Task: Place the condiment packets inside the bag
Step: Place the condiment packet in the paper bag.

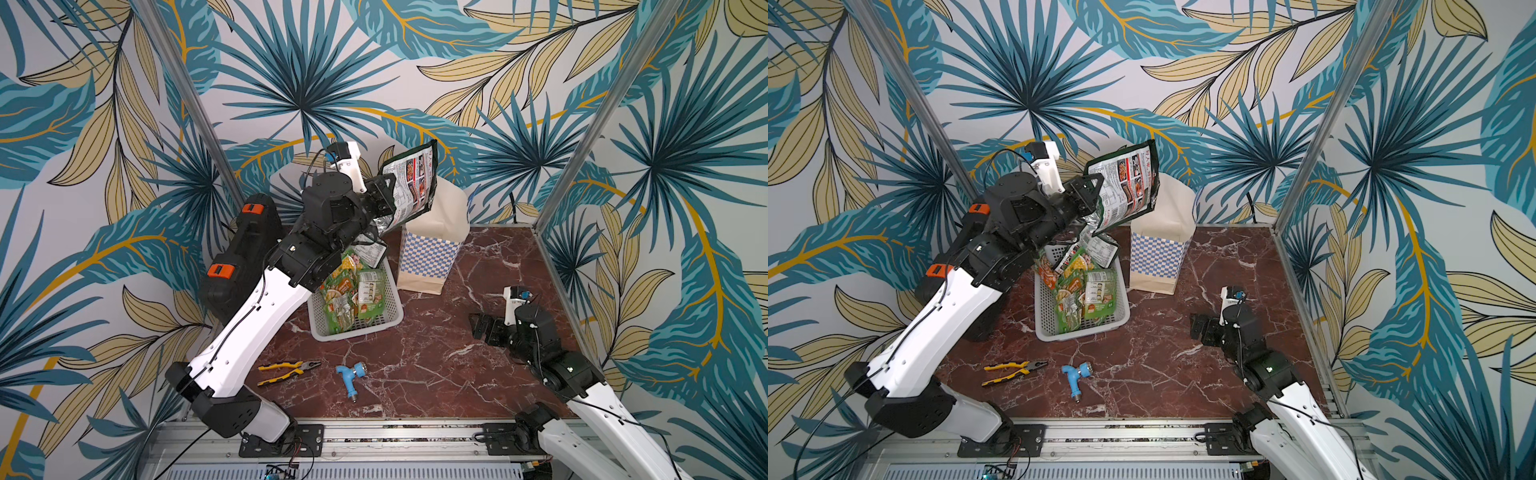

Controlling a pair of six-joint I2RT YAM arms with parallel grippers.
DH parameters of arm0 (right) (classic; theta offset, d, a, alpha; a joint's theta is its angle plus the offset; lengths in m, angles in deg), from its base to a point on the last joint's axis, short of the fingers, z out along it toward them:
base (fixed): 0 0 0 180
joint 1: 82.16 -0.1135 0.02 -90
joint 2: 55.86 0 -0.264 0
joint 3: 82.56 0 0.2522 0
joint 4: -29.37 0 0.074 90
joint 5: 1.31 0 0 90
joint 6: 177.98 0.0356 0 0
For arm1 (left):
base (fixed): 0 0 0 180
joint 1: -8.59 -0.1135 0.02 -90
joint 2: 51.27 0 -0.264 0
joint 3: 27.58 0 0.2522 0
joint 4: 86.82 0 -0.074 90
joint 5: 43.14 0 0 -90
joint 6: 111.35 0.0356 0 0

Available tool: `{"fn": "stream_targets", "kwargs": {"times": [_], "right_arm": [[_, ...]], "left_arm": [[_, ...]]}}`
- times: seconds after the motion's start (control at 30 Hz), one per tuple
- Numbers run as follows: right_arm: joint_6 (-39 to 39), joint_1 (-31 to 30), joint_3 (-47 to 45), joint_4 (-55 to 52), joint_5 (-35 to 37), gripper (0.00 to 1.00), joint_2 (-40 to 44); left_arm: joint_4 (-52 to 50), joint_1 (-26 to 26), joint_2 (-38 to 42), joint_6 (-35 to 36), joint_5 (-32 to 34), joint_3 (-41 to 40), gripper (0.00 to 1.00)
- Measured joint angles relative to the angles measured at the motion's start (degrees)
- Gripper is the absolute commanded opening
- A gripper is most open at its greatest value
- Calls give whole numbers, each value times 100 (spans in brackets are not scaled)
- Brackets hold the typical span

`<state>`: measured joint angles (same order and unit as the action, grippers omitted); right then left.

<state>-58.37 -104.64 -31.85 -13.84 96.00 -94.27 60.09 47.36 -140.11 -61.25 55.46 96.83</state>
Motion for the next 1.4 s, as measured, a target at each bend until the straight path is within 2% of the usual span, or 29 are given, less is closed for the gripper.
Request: {"fn": "stream_targets", "kwargs": {"times": [0.23,0.43,0.7,0.97,1.0,1.07,1.17,1.23,1.4], "right_arm": [[7,0,-7,-157,22,99,236],[4,0,-11,-345,63,99,431],[4,0,-87,-365,59,99,501],[22,0,-262,-334,-76,100,413],[22,0,-269,-328,-94,100,398],[22,-2,-271,-295,-122,99,378],[22,0,-271,-225,-160,100,354],[20,0,-271,-199,-179,100,339],[20,0,-271,-188,-240,100,234]], "left_arm": [[236,448,-778,-33,1137,560,0],[129,507,-1902,-107,1770,1722,0],[-275,507,-3071,-177,1971,2702,0],[-350,507,-3679,-129,1993,2800,0],[-367,507,-3718,-114,1998,2800,3],[-365,505,-3753,-35,1991,2800,34],[-295,503,-3753,11,1849,2927,56],[-293,498,-3753,59,1633,3139,65],[-413,533,-3462,203,1058,3392,77]]}}
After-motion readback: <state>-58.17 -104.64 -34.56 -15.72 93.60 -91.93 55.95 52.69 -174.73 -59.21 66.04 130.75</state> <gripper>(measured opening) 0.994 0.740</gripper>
